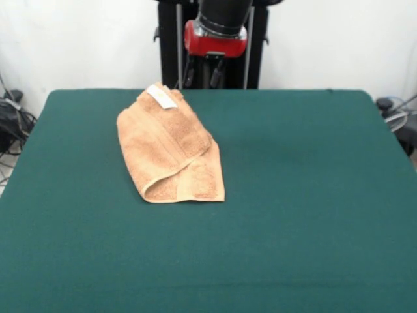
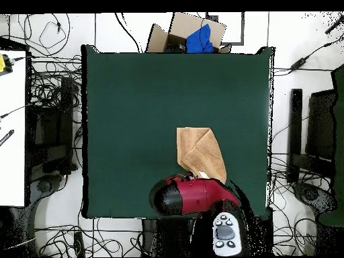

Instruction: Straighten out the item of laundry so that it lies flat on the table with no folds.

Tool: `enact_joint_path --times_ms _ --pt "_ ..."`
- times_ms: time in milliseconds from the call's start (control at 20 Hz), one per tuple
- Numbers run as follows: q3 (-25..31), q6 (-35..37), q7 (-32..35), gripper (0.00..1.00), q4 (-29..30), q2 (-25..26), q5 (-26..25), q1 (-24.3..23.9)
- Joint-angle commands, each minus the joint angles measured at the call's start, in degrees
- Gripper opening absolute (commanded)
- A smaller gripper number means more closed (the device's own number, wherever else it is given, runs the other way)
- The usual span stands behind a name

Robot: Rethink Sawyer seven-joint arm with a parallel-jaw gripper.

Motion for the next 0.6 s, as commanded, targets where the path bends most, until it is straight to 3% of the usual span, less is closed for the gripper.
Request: enact_joint_path --times_ms 50,300,600 --pt "-7.2 1.7 10.3 1.0 -5.2 -0.3 -3.5 4.7" --pt "-12.8 1.6 11.9 1.0 -6.8 -0.6 -4.2 8.3" --pt "-14.1 -4.3 13.3 1.0 -5.8 3.2 -2.2 7.7"
